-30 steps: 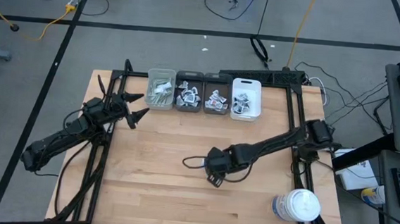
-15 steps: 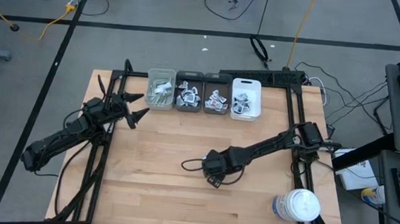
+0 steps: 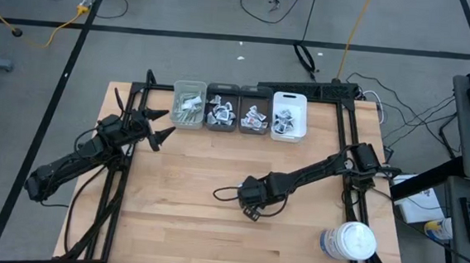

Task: Pick & Place First Aid Supplies
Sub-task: Put the alcohol pad into the white bin

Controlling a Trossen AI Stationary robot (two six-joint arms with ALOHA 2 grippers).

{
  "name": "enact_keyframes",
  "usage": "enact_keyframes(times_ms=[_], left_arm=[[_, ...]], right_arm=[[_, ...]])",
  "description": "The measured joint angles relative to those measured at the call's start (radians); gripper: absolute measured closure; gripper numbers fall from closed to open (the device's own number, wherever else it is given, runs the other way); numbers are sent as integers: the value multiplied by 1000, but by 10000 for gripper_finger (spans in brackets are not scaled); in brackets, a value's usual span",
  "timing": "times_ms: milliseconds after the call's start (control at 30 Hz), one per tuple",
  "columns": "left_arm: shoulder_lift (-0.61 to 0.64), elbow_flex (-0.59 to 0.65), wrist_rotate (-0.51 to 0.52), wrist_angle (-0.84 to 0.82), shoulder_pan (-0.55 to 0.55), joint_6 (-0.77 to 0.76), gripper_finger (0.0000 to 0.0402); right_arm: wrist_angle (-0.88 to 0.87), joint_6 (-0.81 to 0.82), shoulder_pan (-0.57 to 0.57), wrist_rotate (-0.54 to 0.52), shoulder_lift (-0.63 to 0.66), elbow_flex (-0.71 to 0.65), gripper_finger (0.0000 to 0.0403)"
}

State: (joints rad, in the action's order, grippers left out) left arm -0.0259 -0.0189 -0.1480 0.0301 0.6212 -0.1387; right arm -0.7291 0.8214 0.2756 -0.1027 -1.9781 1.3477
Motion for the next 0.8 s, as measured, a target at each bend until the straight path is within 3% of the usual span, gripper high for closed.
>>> enact_keyframes(times_ms=[233, 433, 600, 800], left_arm=[[0, 0, 0, 0, 0, 0, 9], [0, 0, 0, 0, 0, 0, 9], [0, 0, 0, 0, 0, 0, 9], [0, 0, 0, 0, 0, 0, 9]], right_arm=[[-109, -58, -20, 1, 74, 4, 401], [-303, -223, -63, 1, 183, 59, 402], [-424, -365, -120, 3, 241, 150, 402], [-552, -500, -196, 77, 263, 256, 402]])
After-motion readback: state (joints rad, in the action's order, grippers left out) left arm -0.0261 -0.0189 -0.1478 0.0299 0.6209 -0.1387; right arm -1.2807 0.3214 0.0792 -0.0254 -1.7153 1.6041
